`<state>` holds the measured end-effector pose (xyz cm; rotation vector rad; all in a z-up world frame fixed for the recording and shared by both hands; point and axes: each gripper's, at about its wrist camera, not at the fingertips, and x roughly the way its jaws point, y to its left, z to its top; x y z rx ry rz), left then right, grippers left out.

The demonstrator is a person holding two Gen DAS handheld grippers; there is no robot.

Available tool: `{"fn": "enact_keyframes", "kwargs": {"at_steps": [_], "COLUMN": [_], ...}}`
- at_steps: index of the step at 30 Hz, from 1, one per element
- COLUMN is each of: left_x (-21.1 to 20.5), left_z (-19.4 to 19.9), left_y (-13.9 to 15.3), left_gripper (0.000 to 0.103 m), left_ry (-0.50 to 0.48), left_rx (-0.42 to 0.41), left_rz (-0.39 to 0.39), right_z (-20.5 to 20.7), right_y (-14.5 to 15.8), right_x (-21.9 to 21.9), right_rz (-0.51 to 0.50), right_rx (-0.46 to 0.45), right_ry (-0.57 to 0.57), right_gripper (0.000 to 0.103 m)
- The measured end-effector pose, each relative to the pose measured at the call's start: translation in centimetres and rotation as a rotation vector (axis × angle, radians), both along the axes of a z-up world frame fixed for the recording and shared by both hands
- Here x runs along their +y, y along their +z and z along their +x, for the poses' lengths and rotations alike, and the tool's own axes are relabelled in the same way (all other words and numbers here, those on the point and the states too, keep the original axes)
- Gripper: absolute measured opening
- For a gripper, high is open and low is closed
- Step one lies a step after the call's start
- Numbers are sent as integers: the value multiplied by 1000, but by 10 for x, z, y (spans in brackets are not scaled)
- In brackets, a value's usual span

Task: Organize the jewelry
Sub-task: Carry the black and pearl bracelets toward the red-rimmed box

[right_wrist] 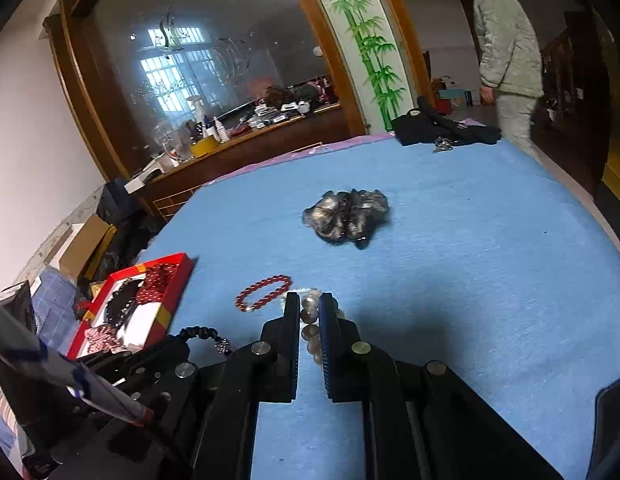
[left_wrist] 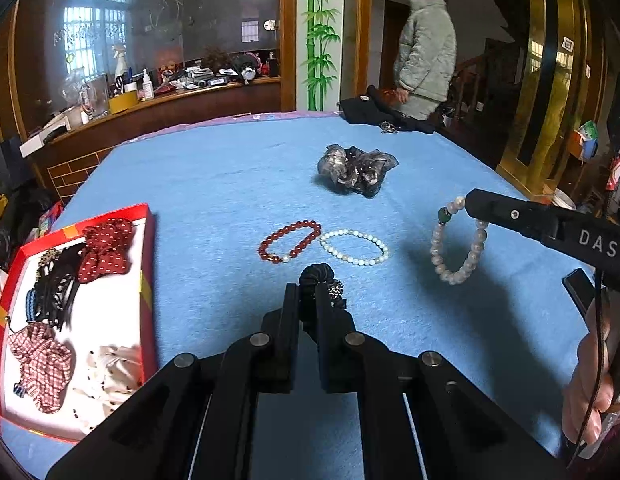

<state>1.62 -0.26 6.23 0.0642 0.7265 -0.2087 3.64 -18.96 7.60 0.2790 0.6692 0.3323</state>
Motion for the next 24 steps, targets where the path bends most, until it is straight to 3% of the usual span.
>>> {"fn": "enact_keyframes", "kwargs": {"at_steps": [24], "left_x": [51], "left_z": [-30], "left_y": [28], "left_gripper": [7], "left_ry": [63], "left_rx": [-60], "left_rz": [-39], "right_z": [-32], "right_y": [28], "right_x": [61], "right_rz": [-25], "right_rx": [-42], "right_ry": [125], "right_gripper": [10]}}
